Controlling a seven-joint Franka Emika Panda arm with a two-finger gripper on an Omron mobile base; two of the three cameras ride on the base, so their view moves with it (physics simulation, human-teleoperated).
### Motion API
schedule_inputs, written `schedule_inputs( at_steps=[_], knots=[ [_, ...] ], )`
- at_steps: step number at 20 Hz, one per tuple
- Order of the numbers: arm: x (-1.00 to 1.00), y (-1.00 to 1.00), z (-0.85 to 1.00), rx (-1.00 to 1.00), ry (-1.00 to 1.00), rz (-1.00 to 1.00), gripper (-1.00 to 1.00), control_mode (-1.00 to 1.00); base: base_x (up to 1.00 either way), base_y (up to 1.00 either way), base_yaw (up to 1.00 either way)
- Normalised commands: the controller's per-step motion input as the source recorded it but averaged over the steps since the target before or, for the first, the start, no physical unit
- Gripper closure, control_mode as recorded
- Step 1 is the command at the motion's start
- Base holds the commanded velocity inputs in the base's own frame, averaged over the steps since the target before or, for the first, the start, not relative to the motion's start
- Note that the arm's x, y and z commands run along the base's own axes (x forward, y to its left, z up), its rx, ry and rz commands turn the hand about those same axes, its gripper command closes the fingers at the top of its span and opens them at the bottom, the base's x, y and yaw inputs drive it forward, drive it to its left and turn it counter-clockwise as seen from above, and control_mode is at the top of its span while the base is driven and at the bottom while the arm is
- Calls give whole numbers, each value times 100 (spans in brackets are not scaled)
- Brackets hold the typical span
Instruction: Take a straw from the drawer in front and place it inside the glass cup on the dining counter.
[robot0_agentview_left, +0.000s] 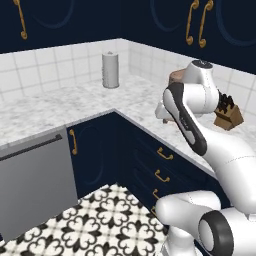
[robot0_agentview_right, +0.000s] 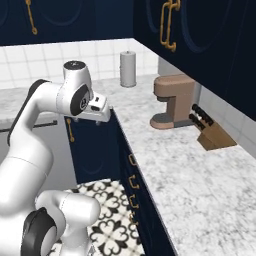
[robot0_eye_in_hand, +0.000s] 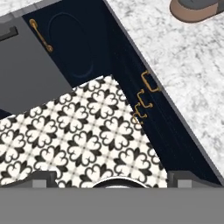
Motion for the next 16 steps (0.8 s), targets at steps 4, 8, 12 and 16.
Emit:
schedule_inputs(
  at_steps=[4,8,12,16],
  knots=[
    [0,0,0,0,0,0,-100,100,0,12,0],
    [0,0,0,0,0,0,-100,100,0,0,0],
    [0,0,0,0,0,0,-100,100,0,0,0],
    [0,37,-45,-27,0,0,-100,-100,0,0,0]
  ],
)
